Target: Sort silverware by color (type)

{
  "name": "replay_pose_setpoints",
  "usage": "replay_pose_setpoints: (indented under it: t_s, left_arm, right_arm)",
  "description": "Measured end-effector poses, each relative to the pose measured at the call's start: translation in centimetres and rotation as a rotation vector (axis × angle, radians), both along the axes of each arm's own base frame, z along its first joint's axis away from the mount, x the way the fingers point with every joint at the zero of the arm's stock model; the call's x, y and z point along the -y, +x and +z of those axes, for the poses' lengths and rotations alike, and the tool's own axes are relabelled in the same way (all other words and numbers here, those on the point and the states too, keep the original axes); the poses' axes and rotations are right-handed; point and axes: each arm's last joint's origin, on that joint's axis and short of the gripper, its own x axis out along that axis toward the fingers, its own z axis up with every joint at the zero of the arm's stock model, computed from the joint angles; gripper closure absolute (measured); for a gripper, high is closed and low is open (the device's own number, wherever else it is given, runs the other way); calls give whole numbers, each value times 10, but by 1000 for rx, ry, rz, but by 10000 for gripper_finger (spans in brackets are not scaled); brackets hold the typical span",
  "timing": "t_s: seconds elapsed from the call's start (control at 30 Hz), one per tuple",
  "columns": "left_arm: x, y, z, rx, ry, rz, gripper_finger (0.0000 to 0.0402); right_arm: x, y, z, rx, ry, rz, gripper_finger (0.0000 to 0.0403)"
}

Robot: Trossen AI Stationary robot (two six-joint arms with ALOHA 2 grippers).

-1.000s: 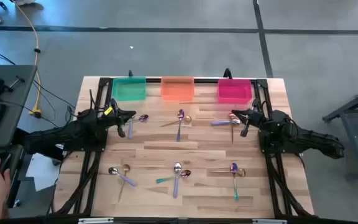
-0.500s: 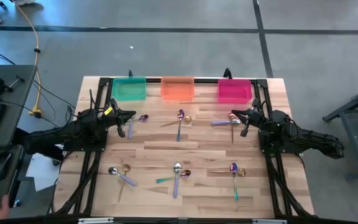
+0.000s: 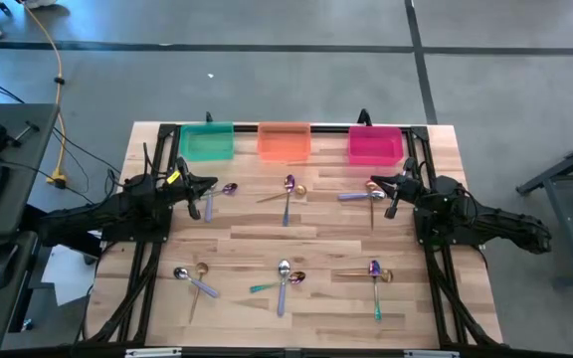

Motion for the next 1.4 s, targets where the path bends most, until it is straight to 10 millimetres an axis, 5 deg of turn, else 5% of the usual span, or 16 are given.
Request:
replay_pose_setpoints:
  t_s: [0.37, 0.7, 0.83, 1.4]
  left_arm:
    - [0, 0, 0, 0, 0, 0, 401]
    - [0, 0, 0, 0, 0, 0, 401]
    - [0, 0, 0, 0, 0, 0, 401]
    - [0, 0, 0, 0, 0, 0, 401]
  right_arm:
    - [0, 0, 0, 86, 202, 13, 402]
    - [-4, -1, 24, 346, 233, 155, 402]
    - [-5, 3, 21, 303, 279, 240, 402]
    - [7, 30, -23, -179, 553, -23, 388]
